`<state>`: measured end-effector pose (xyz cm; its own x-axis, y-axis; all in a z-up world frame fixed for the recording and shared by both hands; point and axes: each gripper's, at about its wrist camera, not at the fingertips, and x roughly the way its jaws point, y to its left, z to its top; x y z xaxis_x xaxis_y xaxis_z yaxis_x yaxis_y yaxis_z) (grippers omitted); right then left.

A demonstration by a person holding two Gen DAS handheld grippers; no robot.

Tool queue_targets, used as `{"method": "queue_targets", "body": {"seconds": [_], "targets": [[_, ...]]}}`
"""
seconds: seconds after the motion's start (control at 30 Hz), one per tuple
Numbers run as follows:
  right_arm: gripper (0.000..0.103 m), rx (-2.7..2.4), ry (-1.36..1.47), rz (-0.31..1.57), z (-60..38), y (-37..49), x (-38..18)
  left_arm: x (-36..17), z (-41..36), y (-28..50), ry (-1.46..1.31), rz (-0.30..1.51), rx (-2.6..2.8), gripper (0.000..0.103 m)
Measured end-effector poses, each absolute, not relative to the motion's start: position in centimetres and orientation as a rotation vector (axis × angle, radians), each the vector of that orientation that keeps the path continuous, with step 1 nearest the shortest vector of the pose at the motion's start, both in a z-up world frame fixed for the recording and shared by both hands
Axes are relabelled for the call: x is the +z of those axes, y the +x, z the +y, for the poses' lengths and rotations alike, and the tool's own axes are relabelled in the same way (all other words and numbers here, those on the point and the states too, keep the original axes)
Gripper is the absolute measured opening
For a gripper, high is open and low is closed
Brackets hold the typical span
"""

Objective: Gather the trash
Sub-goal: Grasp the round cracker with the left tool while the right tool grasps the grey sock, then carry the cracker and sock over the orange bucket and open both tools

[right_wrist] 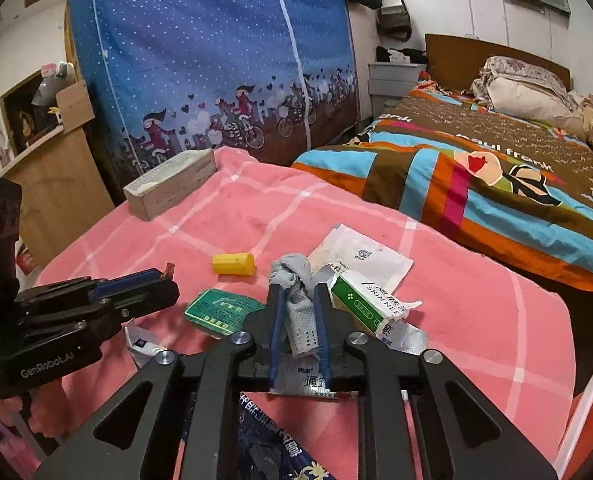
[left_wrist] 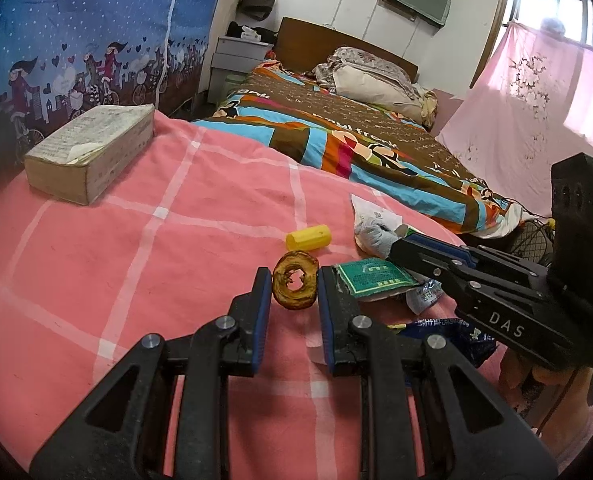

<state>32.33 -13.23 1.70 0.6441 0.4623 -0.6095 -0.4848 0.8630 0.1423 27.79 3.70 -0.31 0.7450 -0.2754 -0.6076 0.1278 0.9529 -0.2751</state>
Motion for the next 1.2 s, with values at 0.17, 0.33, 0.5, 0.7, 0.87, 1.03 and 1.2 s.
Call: {"method": "queue_targets", "body": {"seconds": [0.17, 0.33, 0.5, 0.7, 0.87, 1.03, 1.2], "targets": [[0.026, 0.553, -0.027, 0.701, -13.1, 32.8, 1.5, -0.3, 3.7, 27.8, -0.23, 0.699, -0.222, 0.026], [0.026, 0.536, -0.025, 0.741, -12.8, 33.4, 1.0, -0.4, 3.7, 27.9, -0.23, 0.701, -0.22, 0.026], [0.016, 0.53, -0.037, 0.739, -12.7, 33.2, 0.8, -0.3, 3.8, 27.8, -0.23, 0.698, -0.221, 0.026], [0.012, 0.541, -0.062, 0.671, -12.6, 31.8, 1.4, 0.1, 3.4, 27.2, -0.206, 0.654, -0.226, 0.026], [0.012, 0.537, -0.061, 0.534, -13.3, 29.6, 2.8, 0.9, 3.1, 26.1, -0.173, 0.581, -0.221, 0.026], [0.012, 0.518, -0.023, 0.389, -14.7, 27.3, 4.0, 2.1, 2.4, 24.7, -0.152, 0.485, -0.222, 0.026], [0.012, 0.466, -0.014, 0.265, -16.5, 25.0, 5.4, 3.9, 0.3, 22.8, -0.1, 0.361, -0.239, 0.026]]}}
